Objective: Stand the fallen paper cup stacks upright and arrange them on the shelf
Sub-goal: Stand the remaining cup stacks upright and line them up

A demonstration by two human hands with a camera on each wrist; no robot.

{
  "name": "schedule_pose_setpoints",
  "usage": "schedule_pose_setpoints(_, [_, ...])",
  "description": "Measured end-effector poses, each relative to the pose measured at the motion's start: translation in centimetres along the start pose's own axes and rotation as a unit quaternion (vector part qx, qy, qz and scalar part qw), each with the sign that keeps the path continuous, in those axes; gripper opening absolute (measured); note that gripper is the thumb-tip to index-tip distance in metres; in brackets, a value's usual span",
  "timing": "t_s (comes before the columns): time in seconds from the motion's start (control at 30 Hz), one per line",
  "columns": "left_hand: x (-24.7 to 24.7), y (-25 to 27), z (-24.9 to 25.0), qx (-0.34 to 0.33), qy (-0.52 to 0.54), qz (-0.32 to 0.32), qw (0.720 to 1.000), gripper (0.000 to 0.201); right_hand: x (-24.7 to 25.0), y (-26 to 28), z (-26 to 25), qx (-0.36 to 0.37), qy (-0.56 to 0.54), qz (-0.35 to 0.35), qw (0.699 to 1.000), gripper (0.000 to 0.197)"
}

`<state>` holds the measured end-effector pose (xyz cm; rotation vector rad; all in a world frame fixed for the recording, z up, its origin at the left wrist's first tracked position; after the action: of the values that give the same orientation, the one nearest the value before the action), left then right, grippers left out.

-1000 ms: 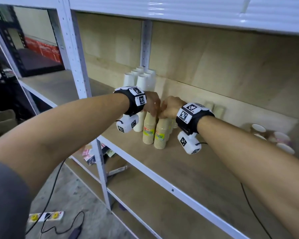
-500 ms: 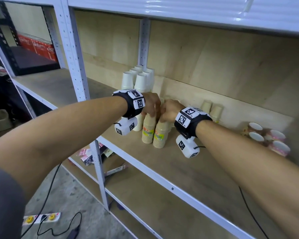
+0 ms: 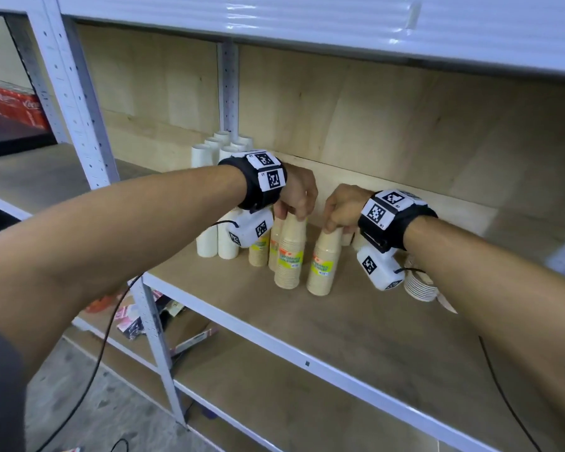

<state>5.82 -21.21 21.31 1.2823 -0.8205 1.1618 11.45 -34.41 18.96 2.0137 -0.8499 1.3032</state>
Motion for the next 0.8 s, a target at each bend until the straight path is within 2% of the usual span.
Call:
schedule_pose_setpoints(0.1, [1.0, -1.2, 1.2, -0.014, 0.011, 0.039, 0.999, 0.021, 1.5, 0.1, 1.9, -0.028, -0.009, 0.031, 0.999, 0.023])
schedule_pose_setpoints(0.23, [1.9, -3.5, 2.6, -0.023, 0.003, 0.092, 0.995, 0.019, 2.8, 0.0, 4.0, -0.050, 0.010, 0.068, 0.996, 0.026])
schedule_pose_setpoints(0.43, [2.5, -8.6, 4.0, -0.038, -0.004, 0.118, 0.992, 0.020, 3.6, -1.4, 6.6, -0.087, 0.043, 0.105, 0.990, 0.033])
schedule_pose_setpoints(0.53, [2.7, -11.8, 4.0, -0.040, -0.004, 0.124, 0.991, 0.011, 3.5, -2.3, 7.7, -0.088, 0.044, 0.123, 0.988, 0.032])
schedule_pose_setpoints(0.6, [2.5, -13.9, 4.0, -0.037, -0.011, 0.120, 0.992, 0.024, 3.4, -3.0, 8.4, -0.096, 0.043, 0.134, 0.985, 0.031])
schedule_pose_setpoints(0.7, [2.0, -18.0, 3.4, -0.008, -0.046, 0.099, 0.994, 0.030, 3.2, -4.3, 9.2, -0.114, 0.036, 0.149, 0.982, 0.027])
schedule_pose_setpoints(0.73, [2.0, -18.5, 3.5, -0.007, -0.061, 0.110, 0.992, 0.028, 3.3, -4.7, 9.5, -0.115, 0.033, 0.147, 0.982, 0.027])
schedule_pose_setpoints(0.8, [1.8, -18.9, 3.3, 0.002, -0.071, 0.127, 0.989, 0.012, 3.3, -5.3, 10.0, -0.113, 0.024, 0.137, 0.984, 0.028])
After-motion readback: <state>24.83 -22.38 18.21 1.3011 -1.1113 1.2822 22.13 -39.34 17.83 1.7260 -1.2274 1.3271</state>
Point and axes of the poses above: each hand's wrist, its own y-axis away from the middle knuckle, its own x-axis out of the back of the hand, z = x × y, the point moved 1 cm from there along -y, towards the middle knuckle, and after that the axes turned 6 degrees about -y, right-handed, at the moved point
